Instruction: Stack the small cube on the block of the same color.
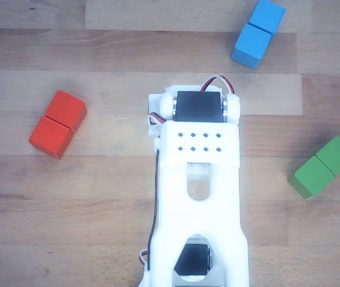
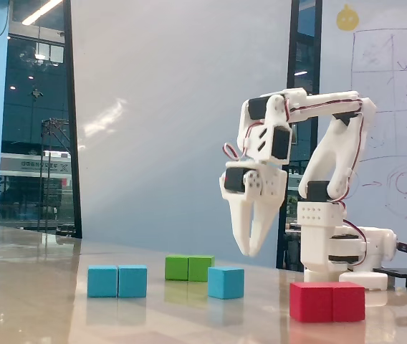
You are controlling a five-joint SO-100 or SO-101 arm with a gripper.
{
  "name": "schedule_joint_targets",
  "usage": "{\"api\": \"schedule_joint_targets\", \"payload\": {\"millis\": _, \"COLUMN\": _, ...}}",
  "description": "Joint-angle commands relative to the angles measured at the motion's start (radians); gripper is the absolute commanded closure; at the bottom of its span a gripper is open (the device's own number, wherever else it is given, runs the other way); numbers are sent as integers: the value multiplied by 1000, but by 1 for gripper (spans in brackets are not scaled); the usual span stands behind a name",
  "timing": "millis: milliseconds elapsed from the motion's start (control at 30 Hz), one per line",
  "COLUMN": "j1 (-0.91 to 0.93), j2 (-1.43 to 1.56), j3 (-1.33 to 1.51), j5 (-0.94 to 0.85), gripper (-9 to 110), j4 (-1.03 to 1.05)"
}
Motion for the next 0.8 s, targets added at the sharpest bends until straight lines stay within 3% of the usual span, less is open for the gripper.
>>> {"api": "schedule_joint_targets", "payload": {"millis": 0, "j1": -3, "j2": -11, "j3": -100, "j5": 8, "gripper": 100, "j4": -3}}
{"api": "schedule_joint_targets", "payload": {"millis": 267, "j1": -3, "j2": -28, "j3": -100, "j5": -2, "gripper": 99, "j4": -25}}
{"api": "schedule_joint_targets", "payload": {"millis": 533, "j1": 37, "j2": -28, "j3": -98, "j5": -69, "gripper": 78, "j4": -38}}
{"api": "schedule_joint_targets", "payload": {"millis": 767, "j1": 100, "j2": -31, "j3": -97, "j5": -87, "gripper": 77, "j4": -44}}
